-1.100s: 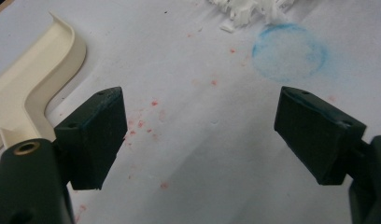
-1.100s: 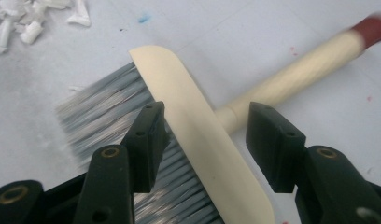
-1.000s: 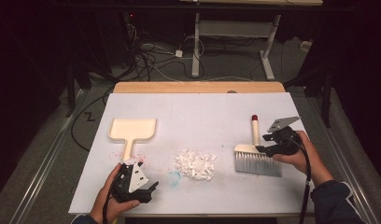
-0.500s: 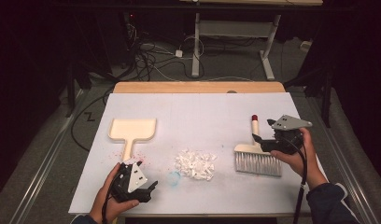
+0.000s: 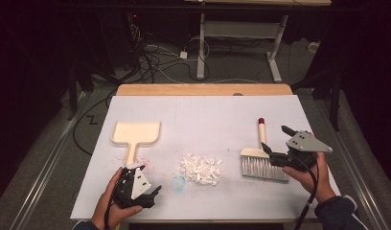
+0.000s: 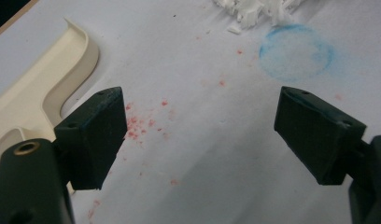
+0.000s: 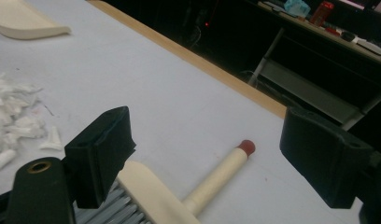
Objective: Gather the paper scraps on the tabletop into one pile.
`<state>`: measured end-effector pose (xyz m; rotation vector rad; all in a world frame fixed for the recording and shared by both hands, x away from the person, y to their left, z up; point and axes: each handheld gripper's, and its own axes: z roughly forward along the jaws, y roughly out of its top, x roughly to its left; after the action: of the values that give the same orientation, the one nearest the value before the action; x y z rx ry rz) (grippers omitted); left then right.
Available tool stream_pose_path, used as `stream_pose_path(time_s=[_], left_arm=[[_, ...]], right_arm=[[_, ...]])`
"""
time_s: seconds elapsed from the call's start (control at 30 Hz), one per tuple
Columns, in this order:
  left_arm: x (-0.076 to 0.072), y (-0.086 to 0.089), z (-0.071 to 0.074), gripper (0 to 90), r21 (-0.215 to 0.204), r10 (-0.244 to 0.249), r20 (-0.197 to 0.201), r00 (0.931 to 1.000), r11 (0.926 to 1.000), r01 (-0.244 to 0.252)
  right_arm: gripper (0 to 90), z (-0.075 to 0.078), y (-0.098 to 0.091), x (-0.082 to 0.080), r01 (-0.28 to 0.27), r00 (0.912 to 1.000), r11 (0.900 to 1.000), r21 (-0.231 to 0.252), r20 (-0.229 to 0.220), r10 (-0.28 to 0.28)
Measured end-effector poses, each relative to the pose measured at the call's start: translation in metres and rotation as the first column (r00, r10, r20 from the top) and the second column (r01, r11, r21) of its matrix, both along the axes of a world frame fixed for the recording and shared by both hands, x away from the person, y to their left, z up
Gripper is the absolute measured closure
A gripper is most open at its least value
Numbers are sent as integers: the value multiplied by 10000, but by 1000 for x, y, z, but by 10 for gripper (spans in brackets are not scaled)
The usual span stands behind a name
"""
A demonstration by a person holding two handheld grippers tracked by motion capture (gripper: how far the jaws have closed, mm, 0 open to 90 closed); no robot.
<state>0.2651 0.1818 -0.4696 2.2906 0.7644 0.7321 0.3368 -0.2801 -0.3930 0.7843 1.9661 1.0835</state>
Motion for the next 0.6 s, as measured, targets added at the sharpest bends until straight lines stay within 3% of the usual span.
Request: stream_pose_path(time_s=[0.27, 0.47, 0.6], left_arm=[[0, 1, 2, 163, -101, -100, 100, 9999, 9999, 101], [0, 1, 2, 163, -109, -142, 204, 9997, 9998, 144], [0, 2, 1, 163, -149, -104, 207, 9997, 9998, 108]], right_arm=[[181, -7, -10, -22, -43, 9998, 9995, 320, 215, 36], [190, -13, -17, -33, 139, 9985, 9997, 220, 521, -151], [195, -19, -21, -38, 277, 9984, 9994, 226, 491, -288]])
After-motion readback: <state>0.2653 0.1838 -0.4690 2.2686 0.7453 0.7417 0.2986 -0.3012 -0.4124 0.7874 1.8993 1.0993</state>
